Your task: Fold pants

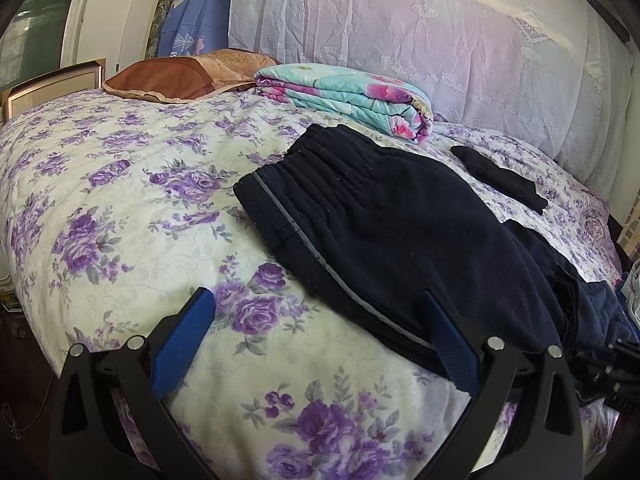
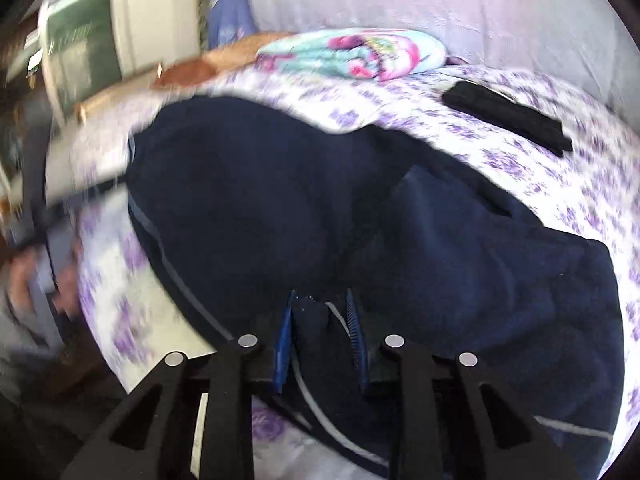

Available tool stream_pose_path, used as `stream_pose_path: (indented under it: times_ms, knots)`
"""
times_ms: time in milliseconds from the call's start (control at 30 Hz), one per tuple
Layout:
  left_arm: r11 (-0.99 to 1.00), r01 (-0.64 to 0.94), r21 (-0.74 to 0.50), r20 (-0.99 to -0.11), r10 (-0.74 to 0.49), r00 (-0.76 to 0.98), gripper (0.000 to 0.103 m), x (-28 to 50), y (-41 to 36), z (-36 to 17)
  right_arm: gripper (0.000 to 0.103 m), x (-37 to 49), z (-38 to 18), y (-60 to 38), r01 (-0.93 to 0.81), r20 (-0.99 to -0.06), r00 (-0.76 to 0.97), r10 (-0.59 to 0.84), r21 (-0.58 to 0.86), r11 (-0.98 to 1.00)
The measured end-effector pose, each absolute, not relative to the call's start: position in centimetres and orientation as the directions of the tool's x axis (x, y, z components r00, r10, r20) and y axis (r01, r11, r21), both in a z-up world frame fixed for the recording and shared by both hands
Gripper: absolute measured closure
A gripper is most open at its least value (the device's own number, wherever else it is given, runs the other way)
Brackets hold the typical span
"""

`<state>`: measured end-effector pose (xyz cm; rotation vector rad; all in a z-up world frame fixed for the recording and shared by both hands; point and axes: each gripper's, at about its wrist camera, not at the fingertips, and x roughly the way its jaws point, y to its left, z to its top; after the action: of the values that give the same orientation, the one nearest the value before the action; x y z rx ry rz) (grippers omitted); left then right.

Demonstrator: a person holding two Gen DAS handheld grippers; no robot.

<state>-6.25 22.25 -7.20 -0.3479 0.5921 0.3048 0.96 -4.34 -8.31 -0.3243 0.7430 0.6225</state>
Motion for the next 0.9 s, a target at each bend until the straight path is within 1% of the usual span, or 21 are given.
stream_pose_path:
  times_ms: [33, 67, 100, 133, 167, 233, 300, 367, 433, 467, 500, 533, 567, 633, 667, 700, 767, 833, 867, 900]
  knots:
    - [0.897, -0.377, -0.230, -0.587, 0.181, 0.789, 0.004, -6.3, 22.3, -7.2, 0.075, 0.5, -8.2, -3.8, -0.646, -0.717, 0.581, 0.386, -0.117, 0.754]
    - [0.898, -0.376, -0.230, -0.587, 0.180, 0.790, 0.004, -6.4, 22.2, -7.2, 0.070, 0.6, -7.6, -3.8, -0.661, -0.731, 0.560, 0.389, -0.112, 0.742]
    - [0.898, -0.375, -0.230, -0.587, 0.179, 0.789, 0.004, -6.4, 22.2, -7.2, 0.067, 1.0, -6.7, -4.2, -0.674, -0.736, 0.527, 0.425, -0.058, 0.736]
    - [0.899, -0.373, -0.229, -0.588, 0.178, 0.789, 0.004, -6.3, 22.2, -7.2, 0.067, 1.3, -5.5, -4.8, -0.687, -0.721, 0.495, 0.485, 0.017, 0.726]
    - [0.899, -0.374, -0.229, -0.588, 0.179, 0.789, 0.004, -6.4, 22.1, -7.2, 0.067, 1.8, -3.7, -5.7, -0.685, -0.682, 0.491, 0.542, 0.082, 0.724]
    - [0.898, -0.378, -0.227, -0.585, 0.184, 0.790, 0.004, -6.4, 22.1, -7.2, 0.067, 2.8, -1.5, -6.7, -0.650, -0.634, 0.539, 0.555, 0.105, 0.753]
    - [0.897, -0.378, -0.228, -0.583, 0.186, 0.791, 0.004, -6.5, 22.0, -7.3, 0.066, 4.7, -0.6, -7.3, -0.607, -0.616, 0.554, 0.560, 0.163, 0.778]
    - [0.898, -0.376, -0.230, -0.585, 0.182, 0.790, 0.004, -6.4, 22.0, -7.2, 0.065, 7.0, -1.9, -7.1, -0.581, -0.633, 0.487, 0.602, 0.279, 0.764]
    - [0.897, -0.376, -0.233, -0.591, 0.176, 0.787, 0.004, -6.3, 22.1, -7.2, 0.063, 10.1, -5.7, -6.1, -0.521, -0.693, 0.370, 0.619, 0.397, 0.756]
    - [0.896, -0.375, -0.236, -0.596, 0.171, 0.785, 0.004, -6.3, 22.1, -7.1, 0.067, 11.5, -8.0, -5.7, -0.477, -0.723, 0.334, 0.604, 0.423, 0.770]
    - [0.896, -0.372, -0.243, -0.601, 0.162, 0.783, 0.004, -6.3, 22.3, -7.1, 0.068, 12.0, -8.7, -5.8, -0.478, -0.692, 0.370, 0.619, 0.429, 0.766]
    - [0.894, -0.366, -0.259, -0.612, 0.141, 0.778, 0.004, -6.2, 22.6, -6.9, 0.067, 12.0, -8.6, -5.6, -0.483, -0.692, 0.386, 0.610, 0.412, 0.773]
    - [0.891, -0.359, -0.277, -0.620, 0.120, 0.775, 0.004, -6.1, 23.0, -6.8, 0.061, 11.9, -8.3, -5.6, -0.471, -0.695, 0.385, 0.608, 0.418, 0.777]
    - [0.871, -0.346, -0.350, -0.630, 0.054, 0.775, 0.004, -6.1, 24.2, -6.5, 0.052, 11.0, -7.0, -6.1, -0.471, -0.651, 0.397, 0.646, 0.460, 0.753]
    - [0.854, -0.341, -0.394, -0.629, 0.021, 0.777, 0.004, -6.0, 24.9, -6.4, 0.046, 10.1, -6.3, -6.2, -0.498, -0.628, 0.408, 0.662, 0.455, 0.738]
    - [0.831, -0.338, -0.443, -0.623, -0.015, 0.782, 0.004, -6.0, 25.6, -6.3, 0.041, 9.0, -5.6, -6.5, -0.525, -0.614, 0.441, 0.655, 0.415, 0.743]
    - [0.763, -0.327, -0.558, -0.598, -0.096, 0.796, 0.004, -6.1, 27.4, -6.2, 0.028, 8.0, -5.7, -7.3, -0.527, -0.614, 0.491, 0.618, 0.356, 0.772]
    - [0.693, -0.320, -0.646, -0.575, -0.166, 0.801, 0.004, -5.7, 29.1, -6.4, 0.023, 8.1, -7.5, -7.3, -0.514, -0.673, 0.463, 0.576, 0.326, 0.794]
    - [0.671, -0.323, -0.667, -0.573, -0.185, 0.798, 0.004, -5.3, 29.7, -6.5, 0.020, 8.3, -8.3, -7.1, -0.537, -0.668, 0.462, 0.584, 0.313, 0.783]
    - [0.652, -0.328, -0.684, -0.576, -0.206, 0.791, 0.004, -4.6, 30.4, -6.5, 0.019, 8.1, -8.2, -7.0, -0.565, -0.644, 0.478, 0.597, 0.295, 0.771]
